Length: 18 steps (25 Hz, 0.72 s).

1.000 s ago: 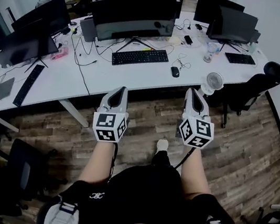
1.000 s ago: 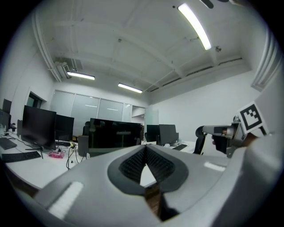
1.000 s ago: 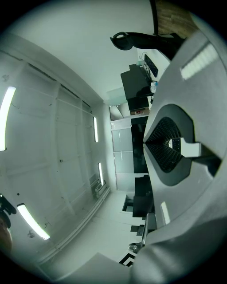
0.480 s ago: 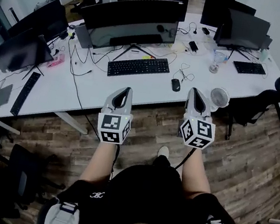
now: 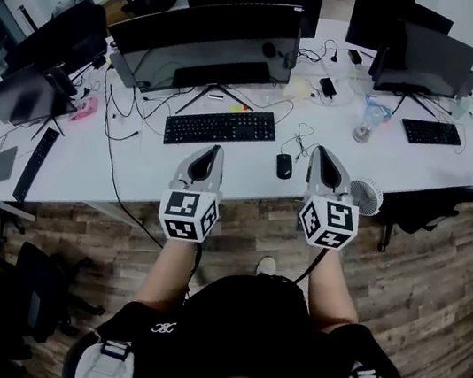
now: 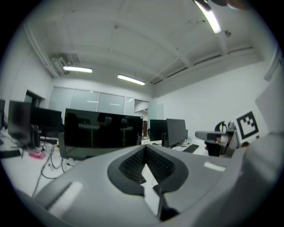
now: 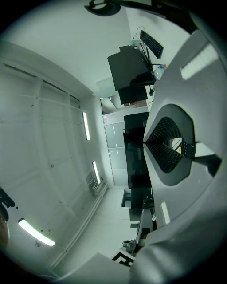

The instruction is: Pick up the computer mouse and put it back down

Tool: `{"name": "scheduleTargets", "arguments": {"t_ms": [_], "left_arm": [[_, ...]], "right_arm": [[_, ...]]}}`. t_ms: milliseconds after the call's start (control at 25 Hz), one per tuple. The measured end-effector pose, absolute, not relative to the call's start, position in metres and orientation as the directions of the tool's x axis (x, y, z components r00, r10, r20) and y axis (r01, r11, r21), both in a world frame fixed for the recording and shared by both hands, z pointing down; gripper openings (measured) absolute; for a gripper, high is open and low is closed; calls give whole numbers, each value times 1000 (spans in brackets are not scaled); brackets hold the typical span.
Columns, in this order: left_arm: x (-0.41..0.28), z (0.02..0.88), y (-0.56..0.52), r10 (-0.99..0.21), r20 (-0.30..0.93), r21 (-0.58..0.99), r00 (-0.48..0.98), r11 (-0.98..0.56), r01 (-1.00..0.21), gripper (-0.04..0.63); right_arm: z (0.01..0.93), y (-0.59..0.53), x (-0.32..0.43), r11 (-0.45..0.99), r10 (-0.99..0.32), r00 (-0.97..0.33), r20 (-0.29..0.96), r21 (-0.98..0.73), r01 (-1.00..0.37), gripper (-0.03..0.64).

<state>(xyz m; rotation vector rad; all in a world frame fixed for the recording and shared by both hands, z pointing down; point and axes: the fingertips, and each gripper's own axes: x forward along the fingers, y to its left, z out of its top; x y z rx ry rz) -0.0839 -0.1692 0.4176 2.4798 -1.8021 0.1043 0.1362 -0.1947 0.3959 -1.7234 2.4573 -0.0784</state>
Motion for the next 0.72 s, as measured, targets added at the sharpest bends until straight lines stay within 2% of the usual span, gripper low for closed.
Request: {"name": "scheduleTargets", "arguments": {"t_ms": [120, 720], "left_arm": [[-68, 418, -193, -942, 101, 101, 319, -310, -945, 52], [-51, 432, -271, -940, 130, 67, 316, -309, -949, 52]], "right_arm": [[399, -221, 145, 365, -931, -358, -74, -122, -923, 5], [413, -298, 152, 359, -933, -356, -47, -108, -927, 5]]}}
